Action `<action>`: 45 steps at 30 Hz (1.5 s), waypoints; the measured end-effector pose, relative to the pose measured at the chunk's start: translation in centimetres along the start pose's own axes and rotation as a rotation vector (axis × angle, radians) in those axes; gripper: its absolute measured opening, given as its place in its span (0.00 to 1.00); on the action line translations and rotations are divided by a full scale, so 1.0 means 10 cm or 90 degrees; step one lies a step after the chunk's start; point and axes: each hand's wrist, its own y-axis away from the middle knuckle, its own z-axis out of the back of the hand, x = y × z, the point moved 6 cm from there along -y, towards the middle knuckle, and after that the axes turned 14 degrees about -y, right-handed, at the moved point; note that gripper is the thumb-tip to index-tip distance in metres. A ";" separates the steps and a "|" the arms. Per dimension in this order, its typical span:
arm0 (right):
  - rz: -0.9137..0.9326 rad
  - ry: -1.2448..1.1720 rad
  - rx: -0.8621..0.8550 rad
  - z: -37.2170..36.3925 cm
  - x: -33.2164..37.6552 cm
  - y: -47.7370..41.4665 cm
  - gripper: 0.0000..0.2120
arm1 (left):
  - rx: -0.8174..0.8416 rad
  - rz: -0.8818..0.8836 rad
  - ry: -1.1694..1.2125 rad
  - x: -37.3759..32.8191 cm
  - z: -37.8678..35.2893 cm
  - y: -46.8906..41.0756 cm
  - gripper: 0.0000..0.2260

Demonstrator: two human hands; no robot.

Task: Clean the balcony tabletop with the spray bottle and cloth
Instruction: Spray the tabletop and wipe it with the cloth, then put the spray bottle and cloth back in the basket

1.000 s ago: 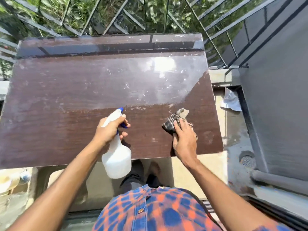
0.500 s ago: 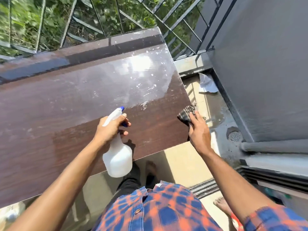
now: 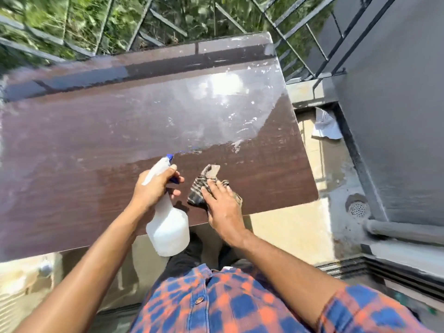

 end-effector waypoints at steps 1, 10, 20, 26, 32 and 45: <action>0.040 -0.001 0.034 -0.11 0.14 -0.08 0.29 | -0.019 0.010 0.015 0.09 0.14 0.00 0.11; 0.382 0.089 0.363 -1.32 1.37 -0.50 0.27 | -0.191 0.094 0.183 1.22 1.79 0.02 0.11; 0.513 -0.022 0.520 -2.48 3.03 -0.68 0.23 | -0.293 0.180 0.393 2.55 3.58 0.10 0.12; 0.375 -0.078 0.640 -3.26 4.11 -0.86 0.32 | -0.473 0.218 0.572 3.46 4.68 0.58 0.13; 0.172 -0.178 0.617 -4.16 4.90 -1.14 0.18 | -0.629 0.202 0.581 4.34 5.54 1.13 0.10; 0.009 -0.043 0.716 -6.23 5.37 -1.04 0.11 | -0.889 0.238 0.344 5.59 5.50 0.91 0.13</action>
